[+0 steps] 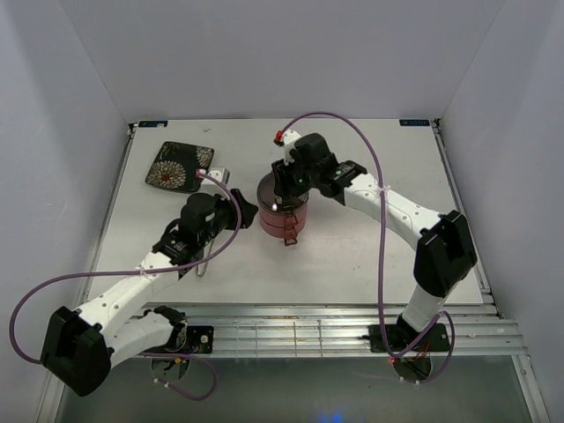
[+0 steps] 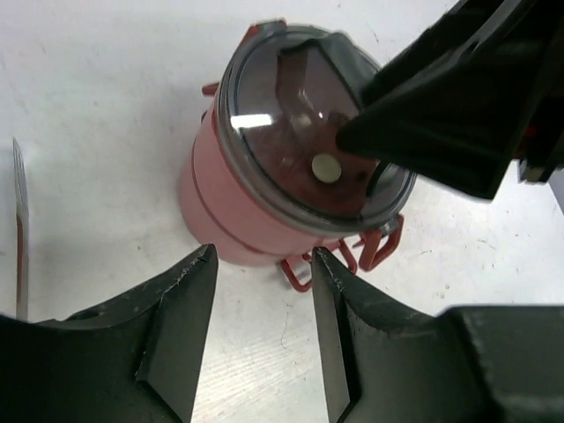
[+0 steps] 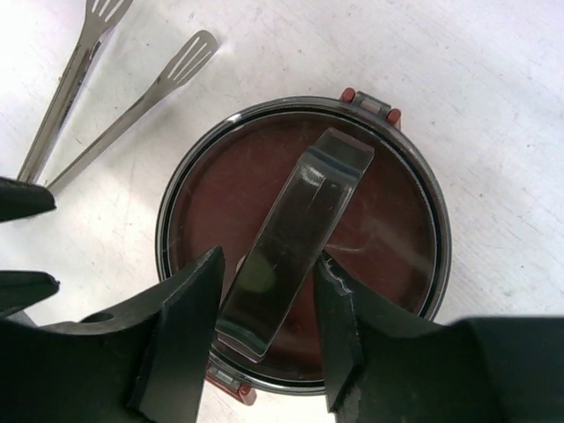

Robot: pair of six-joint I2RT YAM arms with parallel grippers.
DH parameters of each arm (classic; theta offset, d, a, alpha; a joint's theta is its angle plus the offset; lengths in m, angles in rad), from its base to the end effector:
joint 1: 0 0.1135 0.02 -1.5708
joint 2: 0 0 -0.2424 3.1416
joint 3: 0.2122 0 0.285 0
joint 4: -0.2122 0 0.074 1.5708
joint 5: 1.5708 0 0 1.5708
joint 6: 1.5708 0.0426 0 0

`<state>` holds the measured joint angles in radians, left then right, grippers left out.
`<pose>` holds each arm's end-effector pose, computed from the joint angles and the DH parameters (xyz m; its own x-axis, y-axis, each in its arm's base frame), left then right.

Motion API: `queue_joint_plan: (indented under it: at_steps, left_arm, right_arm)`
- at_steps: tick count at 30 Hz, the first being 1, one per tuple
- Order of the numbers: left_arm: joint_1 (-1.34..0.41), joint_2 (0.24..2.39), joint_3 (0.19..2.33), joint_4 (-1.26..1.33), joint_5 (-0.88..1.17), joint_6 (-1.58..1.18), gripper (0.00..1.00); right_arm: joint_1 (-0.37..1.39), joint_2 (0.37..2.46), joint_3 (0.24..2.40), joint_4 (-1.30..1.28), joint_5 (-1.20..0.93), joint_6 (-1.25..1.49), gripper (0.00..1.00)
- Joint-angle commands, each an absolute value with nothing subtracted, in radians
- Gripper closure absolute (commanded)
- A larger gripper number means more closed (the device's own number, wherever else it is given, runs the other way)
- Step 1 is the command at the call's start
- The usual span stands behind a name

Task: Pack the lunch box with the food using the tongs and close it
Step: Close the fastener on the packing box.

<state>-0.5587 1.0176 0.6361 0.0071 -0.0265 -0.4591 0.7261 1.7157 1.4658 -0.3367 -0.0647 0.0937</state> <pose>0.2398 -0.1486 0.2291 -0.5035 -0.2076 -0.8386 0.3189 0.8575 -0.4038 0.3248 0.2921 0.2781 -0.4779 -0.2994 -0.8258 -0.6610 0.7417 0.1136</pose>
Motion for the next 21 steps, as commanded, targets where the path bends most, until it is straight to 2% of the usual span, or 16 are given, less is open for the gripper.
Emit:
queue_joint_plan:
  at_steps: [1,3,6,10,15,21]
  left_arm:
    - [-0.560,1.032,0.699,-0.012,-0.072,-0.397,0.42]
    - [-0.560,1.066,0.722,-0.029,-0.087,-0.402,0.42]
    - [-0.560,1.089,0.741,-0.032,-0.043,-0.434,0.46]
    - [-0.560,1.062,0.661,-0.009,-0.009,-0.465,0.49]
    - [-0.560,1.060,0.574,0.067,0.122,-0.498,0.53]
    - [-0.560,1.080,0.609,0.065,0.100,-0.503,0.54]
  right_arm:
    - [0.718,1.733,1.493,-0.393,-0.087,0.067,0.46]
    - [0.716,1.723,1.493,-0.393,-0.081,0.098,0.35]
    - [0.704,1.689,1.508,-0.390,-0.060,0.153,0.29]
    - [0.667,1.611,1.517,-0.400,-0.063,0.193,0.25]
    - [0.618,1.401,1.355,-0.377,-0.041,0.236,0.24]
    - [0.612,1.151,0.962,-0.213,-0.070,0.305,0.30]
